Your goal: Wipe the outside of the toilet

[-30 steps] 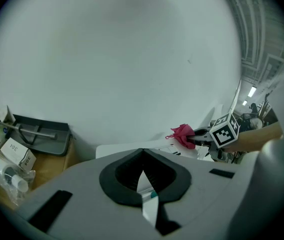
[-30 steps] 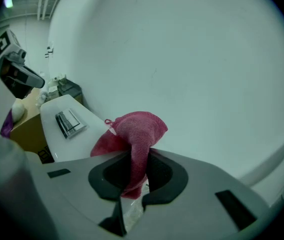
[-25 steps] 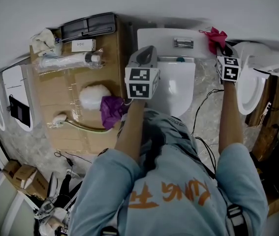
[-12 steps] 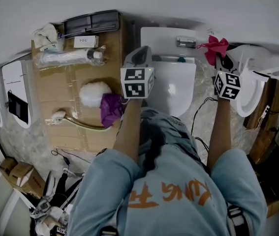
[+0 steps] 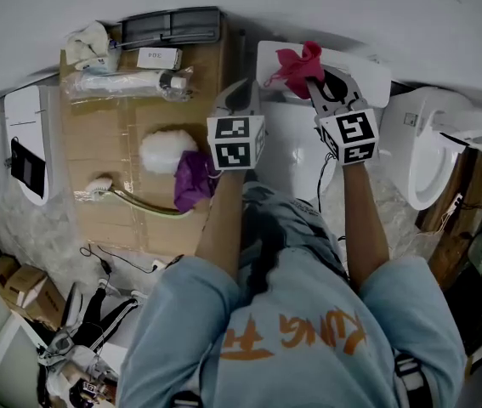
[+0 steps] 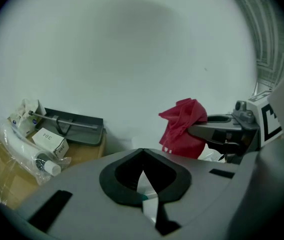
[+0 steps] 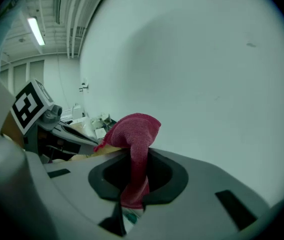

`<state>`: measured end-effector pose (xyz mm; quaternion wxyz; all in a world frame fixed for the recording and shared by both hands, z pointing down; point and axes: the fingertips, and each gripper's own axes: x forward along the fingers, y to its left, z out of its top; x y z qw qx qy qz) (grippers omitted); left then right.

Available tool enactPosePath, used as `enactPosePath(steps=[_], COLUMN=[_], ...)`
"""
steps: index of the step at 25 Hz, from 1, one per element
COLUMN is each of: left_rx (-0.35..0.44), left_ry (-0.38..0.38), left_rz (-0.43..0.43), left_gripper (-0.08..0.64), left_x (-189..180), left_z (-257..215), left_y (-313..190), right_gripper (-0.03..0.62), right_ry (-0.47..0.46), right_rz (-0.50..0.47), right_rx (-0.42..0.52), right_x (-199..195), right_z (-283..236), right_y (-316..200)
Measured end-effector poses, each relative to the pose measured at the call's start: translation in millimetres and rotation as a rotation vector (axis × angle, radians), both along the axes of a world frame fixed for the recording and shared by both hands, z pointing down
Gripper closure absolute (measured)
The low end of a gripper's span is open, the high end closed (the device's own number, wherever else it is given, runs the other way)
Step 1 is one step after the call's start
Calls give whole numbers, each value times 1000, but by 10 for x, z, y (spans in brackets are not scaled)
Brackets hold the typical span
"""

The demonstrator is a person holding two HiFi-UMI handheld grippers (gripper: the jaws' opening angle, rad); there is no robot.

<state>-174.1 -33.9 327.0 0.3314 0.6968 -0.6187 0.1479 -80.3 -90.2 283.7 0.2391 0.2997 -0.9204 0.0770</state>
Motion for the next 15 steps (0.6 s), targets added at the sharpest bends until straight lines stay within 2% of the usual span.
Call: enactPosePath(steps=[3,8,10,15], left_rx=[-9,-15,-18,-19], left_ry=[3,10,11,15], left_rz=[-16,-50,-55,-52], left_gripper=[535,535,535,535], left_x=[-63,-183,-204,-189], left_z=[45,92,92,105], left_y=[64,148,170,200], right_gripper=[523,523,523,523], right_ry=[-21,25,57,115], right_rz=[-29,-127,-149,-130], right_rx=[-41,-70,-81,-113], right_x=[-337,-731,-775,-720], right_z=[137,398,519,784], right_y=[33,186,237,283])
